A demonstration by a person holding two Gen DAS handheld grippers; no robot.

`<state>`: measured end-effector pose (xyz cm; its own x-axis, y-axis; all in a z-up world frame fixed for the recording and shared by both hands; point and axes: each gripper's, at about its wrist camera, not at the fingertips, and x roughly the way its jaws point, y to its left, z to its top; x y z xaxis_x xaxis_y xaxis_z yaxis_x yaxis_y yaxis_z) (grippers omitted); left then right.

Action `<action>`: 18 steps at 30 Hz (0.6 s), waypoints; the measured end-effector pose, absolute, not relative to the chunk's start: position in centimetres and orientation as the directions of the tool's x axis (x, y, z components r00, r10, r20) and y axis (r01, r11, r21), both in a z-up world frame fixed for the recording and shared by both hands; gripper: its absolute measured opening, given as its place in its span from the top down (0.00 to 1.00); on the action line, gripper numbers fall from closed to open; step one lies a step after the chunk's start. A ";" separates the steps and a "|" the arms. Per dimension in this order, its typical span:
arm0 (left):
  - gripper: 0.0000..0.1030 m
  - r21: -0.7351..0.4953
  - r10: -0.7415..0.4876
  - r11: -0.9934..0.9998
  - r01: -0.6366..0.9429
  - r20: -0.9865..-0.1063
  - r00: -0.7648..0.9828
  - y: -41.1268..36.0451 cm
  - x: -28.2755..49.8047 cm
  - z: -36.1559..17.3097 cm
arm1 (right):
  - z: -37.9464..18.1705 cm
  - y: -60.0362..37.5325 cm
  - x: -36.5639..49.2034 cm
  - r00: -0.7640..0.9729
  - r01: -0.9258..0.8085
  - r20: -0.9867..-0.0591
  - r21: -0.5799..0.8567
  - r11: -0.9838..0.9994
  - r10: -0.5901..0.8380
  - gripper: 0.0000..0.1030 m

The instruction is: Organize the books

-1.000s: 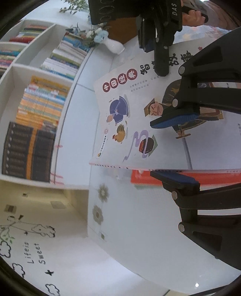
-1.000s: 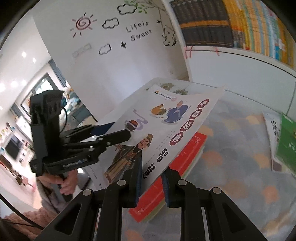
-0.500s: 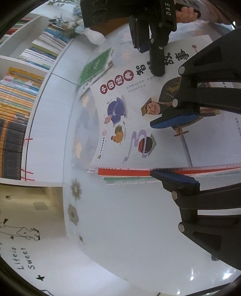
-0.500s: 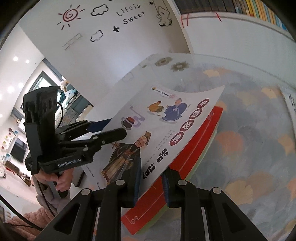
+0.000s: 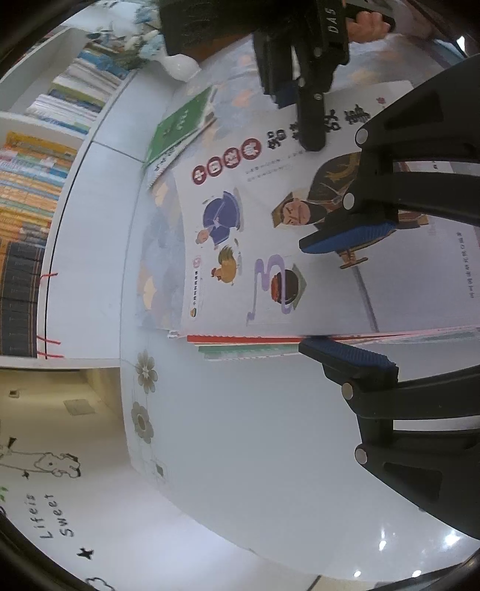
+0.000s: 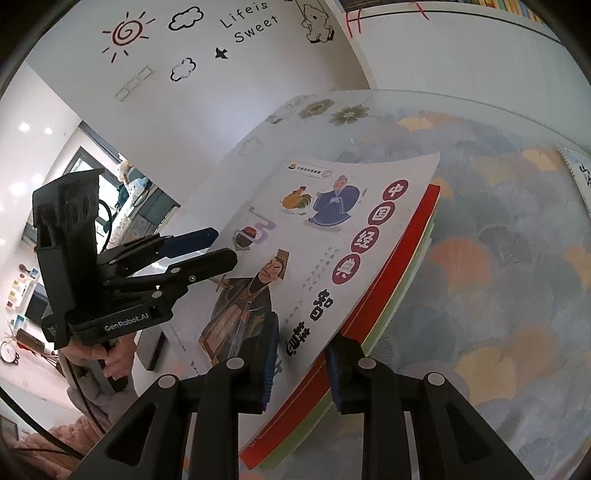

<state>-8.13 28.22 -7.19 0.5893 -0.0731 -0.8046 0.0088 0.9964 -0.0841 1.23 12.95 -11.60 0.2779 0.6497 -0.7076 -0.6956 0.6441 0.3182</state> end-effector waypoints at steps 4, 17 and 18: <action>0.56 -0.074 -0.056 0.997 -0.007 -0.811 0.582 28.3 -8.0 -7.3 | -11.5 13.2 1.0 0.276 -0.695 -0.715 0.314 0.647 0.643 0.70; 0.25 -0.059 0.065 0.983 -0.174 -0.774 0.630 30.6 -8.9 -5.1 | -10.1 9.0 1.4 0.361 -0.619 -0.737 0.269 0.738 0.571 0.28; 0.26 -0.070 0.056 0.982 -0.174 -0.777 0.627 30.3 -8.9 -4.9 | -10.0 8.3 1.4 0.367 -0.610 -0.735 0.272 0.744 0.570 0.28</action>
